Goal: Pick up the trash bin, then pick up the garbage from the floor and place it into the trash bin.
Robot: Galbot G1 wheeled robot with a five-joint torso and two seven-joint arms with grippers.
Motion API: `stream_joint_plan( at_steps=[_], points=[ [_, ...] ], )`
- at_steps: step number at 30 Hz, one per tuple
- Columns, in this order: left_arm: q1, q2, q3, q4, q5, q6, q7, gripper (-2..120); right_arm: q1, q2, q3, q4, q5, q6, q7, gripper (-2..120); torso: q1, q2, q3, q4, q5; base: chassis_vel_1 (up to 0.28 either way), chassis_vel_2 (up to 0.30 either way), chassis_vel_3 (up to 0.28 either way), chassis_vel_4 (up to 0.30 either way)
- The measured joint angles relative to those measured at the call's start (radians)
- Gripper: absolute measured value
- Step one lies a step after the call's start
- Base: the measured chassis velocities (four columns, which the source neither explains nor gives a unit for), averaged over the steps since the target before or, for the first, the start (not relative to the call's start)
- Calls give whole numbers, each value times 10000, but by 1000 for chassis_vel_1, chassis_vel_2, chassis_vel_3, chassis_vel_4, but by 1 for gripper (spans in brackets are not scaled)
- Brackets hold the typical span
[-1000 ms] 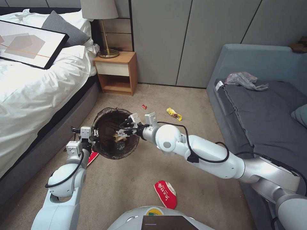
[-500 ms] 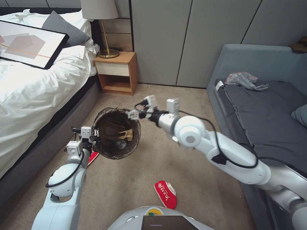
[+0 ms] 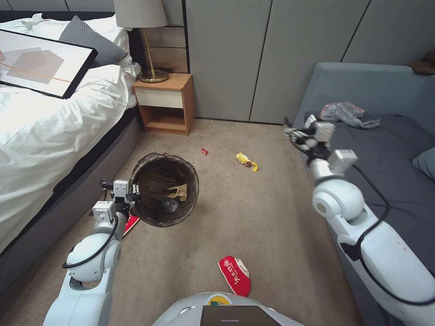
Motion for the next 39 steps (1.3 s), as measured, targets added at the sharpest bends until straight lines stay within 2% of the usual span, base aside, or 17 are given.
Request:
stream_joint_plan(
  at_steps=[3, 4, 5, 6, 7, 9, 10, 11, 13, 24, 39],
  points=[
    [27, -10, 0, -32, 5, -8, -9, 3, -566, 250, 402, -233, -750, 347, -174, 100, 0, 0, 0, -1, 3, 0, 0, 0, 0],
    [55, -47, 18, -44, 6, -23, -41, 3, -1228, 791, 860, -458, -1666, 756, -380, 100, 0, 1, -1, 4, -10, 0, 0, 0, 0],
    [73, -76, 37, -45, 7, -28, -63, 3, -1513, 1126, 996, -526, -1982, 890, -444, 100, 0, 1, 0, 2, -9, 0, 0, 0, 0],
    [73, -76, 37, -45, 7, -28, -63, 3, -1513, 1126, 996, -526, -1982, 890, -444, 100, 0, 1, 0, 2, -9, 0, 0, 0, 0],
    [111, -115, 70, -45, 12, -40, -80, 3, -1944, 1789, 1112, -604, -2417, 1107, -535, 100, 0, 0, 0, -1, 2, 0, 0, 0, 0],
    [167, -156, 111, -45, 47, -111, -85, 3, -2379, 2736, 1162, -733, -2983, 1437, -689, 100, 0, 1, 0, 1, -5, 0, 0, 0, 0],
    [167, -156, 111, -45, 47, -111, -85, 3, -2379, 2736, 1162, -733, -2983, 1437, -689, 100, 0, 1, 0, 1, -5, 0, 0, 0, 0],
    [192, -168, 116, -43, 67, -136, -90, 2, -2549, 3216, 1162, -838, -3268, 1647, -770, 100, 0, 1, 0, 5, -4, 0, 0, 0, 0],
    [211, -162, 114, -41, 86, -147, -98, 3, -2721, 3686, 1127, -985, -3524, 1896, -860, 100, 0, 1, 0, 5, -9, 0, 0, 0, 0],
    [296, -272, 227, 20, 203, -323, -115, 3, -2613, 4076, 772, -1271, -3688, 2171, -943, 100, 0, 1, 1, 3, -6, 0, 0, 0, 0],
    [340, -271, 318, 3, 155, -468, -200, 3, -2586, 4068, 625, -1248, -3667, 2165, -991, 100, 0, 1, 1, 3, -6, 0, 0, 0, 0]
  ],
)
